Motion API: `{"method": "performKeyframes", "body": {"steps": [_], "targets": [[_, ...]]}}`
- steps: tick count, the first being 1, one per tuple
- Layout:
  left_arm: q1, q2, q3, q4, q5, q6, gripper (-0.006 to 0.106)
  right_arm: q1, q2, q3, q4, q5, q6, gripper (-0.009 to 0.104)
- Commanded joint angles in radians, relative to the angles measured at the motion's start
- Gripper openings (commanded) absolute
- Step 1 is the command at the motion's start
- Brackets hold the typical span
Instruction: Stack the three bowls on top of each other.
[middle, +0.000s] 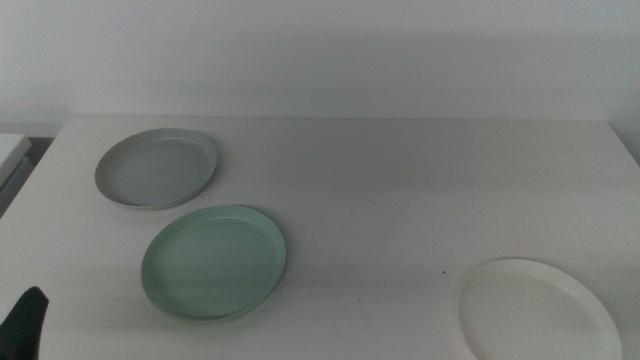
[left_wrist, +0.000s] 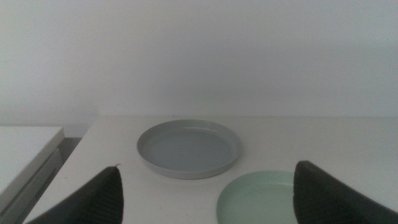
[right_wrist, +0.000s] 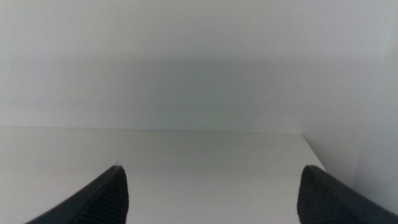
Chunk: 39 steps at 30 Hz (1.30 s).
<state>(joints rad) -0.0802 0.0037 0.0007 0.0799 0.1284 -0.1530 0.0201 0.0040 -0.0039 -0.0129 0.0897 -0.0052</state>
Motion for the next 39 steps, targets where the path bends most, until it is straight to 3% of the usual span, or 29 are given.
{"method": "performKeyframes", "body": {"steps": [1, 8, 12, 19, 31, 39], "targets": [[0.001, -0.004, -0.001, -0.010, -0.013, -0.011, 0.094, -0.006, -0.004, 0.004, -0.002, -0.008, -0.011, 0.093], [-0.001, 0.451, -0.344, -0.023, 0.097, -0.004, 0.094, -0.006, -0.004, 0.004, -0.002, -0.008, -0.011, 0.093], [-0.001, 0.651, -0.573, -0.090, 0.421, 0.006, 0.094, -0.006, -0.004, 0.004, -0.002, -0.008, -0.011, 0.093], [-0.001, 0.932, -0.921, -0.122, 0.950, 0.006, 0.094, -0.006, -0.004, 0.004, -0.002, -0.008, -0.011, 0.093], [-0.001, 1.329, -1.006, -0.176, 0.827, 0.198, 0.094, -0.006, -0.004, 0.004, -0.002, -0.008, -0.011, 0.093], [0.000, 1.562, -1.006, -0.192, 0.660, 0.206, 0.094, -0.006, -0.004, 0.004, -0.002, -0.008, -0.011, 0.093]]}}
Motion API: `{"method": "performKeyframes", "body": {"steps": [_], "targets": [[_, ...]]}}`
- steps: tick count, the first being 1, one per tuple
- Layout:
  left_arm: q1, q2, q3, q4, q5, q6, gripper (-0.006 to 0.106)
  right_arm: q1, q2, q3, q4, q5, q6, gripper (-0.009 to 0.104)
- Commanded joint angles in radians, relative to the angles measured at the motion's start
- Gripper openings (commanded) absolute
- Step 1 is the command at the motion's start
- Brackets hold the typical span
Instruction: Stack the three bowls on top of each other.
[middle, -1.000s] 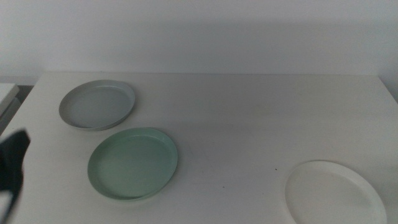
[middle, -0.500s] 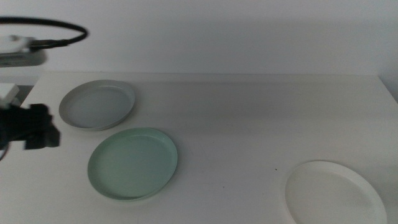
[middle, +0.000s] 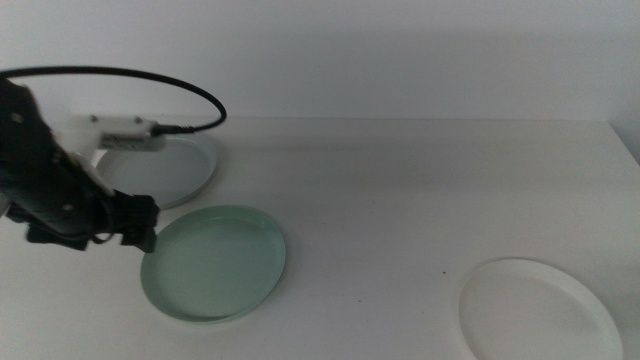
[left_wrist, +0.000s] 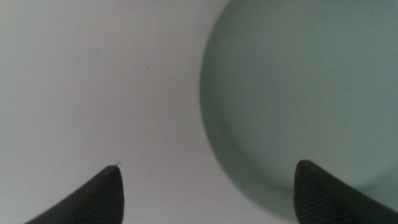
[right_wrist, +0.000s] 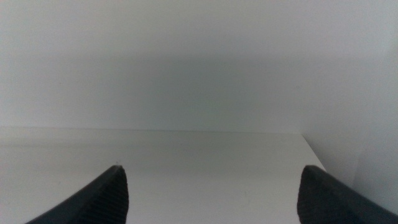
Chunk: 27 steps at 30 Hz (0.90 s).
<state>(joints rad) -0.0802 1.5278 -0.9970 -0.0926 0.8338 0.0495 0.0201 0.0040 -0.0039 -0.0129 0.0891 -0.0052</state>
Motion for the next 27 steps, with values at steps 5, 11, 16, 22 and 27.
{"method": "performKeyframes", "body": {"steps": [5, 11, 16, 22, 27], "targets": [[0.000, 0.163, -0.008, -0.060, -0.132, 0.021, 0.094, -0.006, -0.004, 0.004, -0.002, -0.008, -0.011, 0.093], [0.000, 0.273, -0.008, -0.107, -0.185, 0.051, 0.093, -0.006, -0.004, 0.004, -0.002, -0.008, -0.011, 0.093], [0.000, 0.305, -0.008, -0.144, -0.194, 0.085, 0.080, -0.006, -0.004, 0.004, -0.002, -0.008, -0.011, 0.093], [0.000, 0.309, -0.008, -0.165, -0.195, 0.081, 0.031, -0.006, -0.004, 0.004, -0.002, -0.008, -0.011, 0.093], [0.000, 0.280, -0.017, -0.177, -0.157, 0.081, -0.002, -0.006, -0.004, 0.004, -0.002, -0.008, -0.011, 0.093]]}}
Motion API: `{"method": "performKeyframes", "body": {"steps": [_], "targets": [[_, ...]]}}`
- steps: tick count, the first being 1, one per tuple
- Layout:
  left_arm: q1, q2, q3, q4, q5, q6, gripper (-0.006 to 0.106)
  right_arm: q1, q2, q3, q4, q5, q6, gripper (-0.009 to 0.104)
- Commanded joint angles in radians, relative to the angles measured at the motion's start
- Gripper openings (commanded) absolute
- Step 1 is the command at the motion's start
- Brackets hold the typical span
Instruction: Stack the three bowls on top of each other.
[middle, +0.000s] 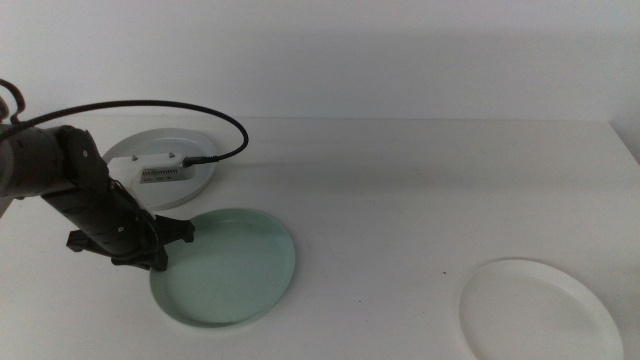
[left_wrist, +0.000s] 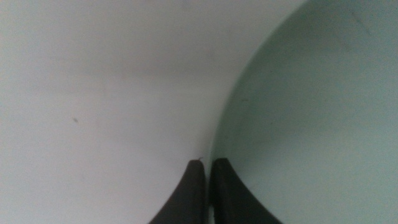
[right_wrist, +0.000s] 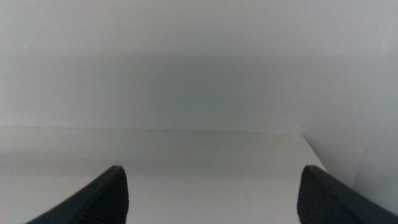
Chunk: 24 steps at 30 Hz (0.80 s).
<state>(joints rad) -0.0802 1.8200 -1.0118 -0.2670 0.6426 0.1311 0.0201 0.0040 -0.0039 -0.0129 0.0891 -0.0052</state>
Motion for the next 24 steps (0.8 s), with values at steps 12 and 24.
{"method": "performKeyframes", "body": {"steps": [12, 24], "targets": [[-0.192, -0.029, -0.449, 0.024, 0.291, -0.145, -0.002, -0.006, -0.004, 0.004, -0.002, -0.008, -0.011, 0.093], [-0.337, 0.252, -0.647, 0.011, 0.302, -0.161, -0.002, -0.006, -0.004, 0.004, -0.002, -0.008, -0.011, 0.093]]}}
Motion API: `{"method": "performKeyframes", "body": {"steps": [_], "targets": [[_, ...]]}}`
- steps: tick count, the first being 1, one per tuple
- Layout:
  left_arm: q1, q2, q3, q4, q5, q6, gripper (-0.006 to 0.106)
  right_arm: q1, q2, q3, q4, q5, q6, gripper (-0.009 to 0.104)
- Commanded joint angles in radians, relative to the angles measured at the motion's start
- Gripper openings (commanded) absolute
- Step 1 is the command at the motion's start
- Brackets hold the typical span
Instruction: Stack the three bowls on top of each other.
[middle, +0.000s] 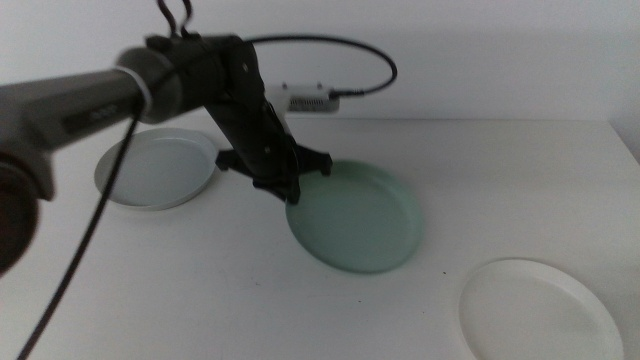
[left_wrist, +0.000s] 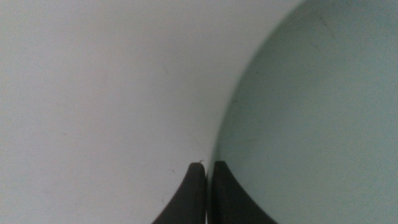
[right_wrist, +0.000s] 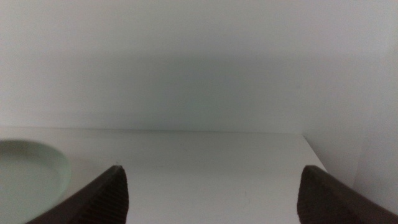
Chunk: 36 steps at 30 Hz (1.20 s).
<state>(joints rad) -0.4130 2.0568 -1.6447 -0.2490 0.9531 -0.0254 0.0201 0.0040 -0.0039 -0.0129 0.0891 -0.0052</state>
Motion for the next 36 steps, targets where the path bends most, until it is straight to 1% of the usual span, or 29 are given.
{"method": "performKeyframes", "body": {"steps": [1, 8, 10, 11, 14, 16, 17, 19, 20, 22, 23, 26, 28, 29, 32, 36], "targets": [[-0.004, 0.028, -0.014, -0.009, -0.011, -0.002, -0.002, -0.006, -0.004, 0.004, -0.002, -0.008, -0.011, 0.093], [-0.004, 0.086, -0.014, -0.007, -0.022, 0.025, -0.001, -0.006, -0.004, 0.004, -0.002, -0.008, -0.011, 0.093], [0.002, 0.094, -0.014, -0.012, -0.030, 0.025, 0.003, -0.006, -0.004, 0.004, -0.002, -0.008, -0.011, 0.093], [0.004, 0.094, -0.014, -0.016, -0.030, 0.025, 0.007, -0.006, -0.004, 0.004, -0.002, -0.008, -0.011, 0.093], [0.017, 0.092, -0.014, -0.028, -0.021, 0.025, 0.025, -0.006, -0.004, 0.004, -0.002, -0.008, -0.011, 0.093], [0.031, 0.083, -0.014, -0.044, -0.001, 0.046, 0.050, -0.006, -0.004, 0.004, -0.002, -0.008, -0.011, 0.093], [0.039, 0.070, -0.014, -0.058, 0.007, 0.067, 0.061, -0.006, -0.004, 0.004, -0.002, -0.008, -0.011, 0.093], [0.065, 0.035, -0.016, -0.074, 0.039, 0.092, 0.090, -0.006, -0.004, 0.004, -0.002, -0.008, -0.011, 0.093], [0.077, 0.014, -0.018, -0.074, 0.046, 0.092, 0.094, -0.006, -0.004, 0.004, -0.002, -0.008, -0.011, 0.093], [0.110, -0.053, -0.020, -0.056, 0.048, 0.084, 0.094, -0.006, -0.004, 0.004, -0.002, -0.008, -0.011, 0.093], [0.129, -0.082, -0.020, -0.026, 0.044, 0.066, 0.094, -0.006, -0.004, 0.004, -0.002, -0.008, -0.011, 0.093], [0.197, -0.165, -0.026, 0.105, 0.065, -0.045, 0.094, -0.006, -0.004, 0.004, -0.002, -0.008, -0.011, 0.093], [0.269, -0.183, -0.057, 0.174, 0.093, -0.051, 0.094, -0.006, -0.004, 0.004, -0.002, -0.008, -0.011, 0.093], [0.301, -0.175, -0.078, 0.187, 0.103, -0.038, 0.094, -0.006, -0.004, 0.004, -0.002, -0.008, -0.011, 0.093], [0.414, -0.123, -0.156, 0.189, 0.113, -0.025, 0.094, -0.006, -0.004, 0.004, -0.002, -0.008, -0.011, 0.093], [0.537, -0.008, -0.256, 0.145, 0.107, 0.066, 0.094, -0.006, -0.004, 0.004, -0.002, -0.008, -0.011, 0.093]]}}
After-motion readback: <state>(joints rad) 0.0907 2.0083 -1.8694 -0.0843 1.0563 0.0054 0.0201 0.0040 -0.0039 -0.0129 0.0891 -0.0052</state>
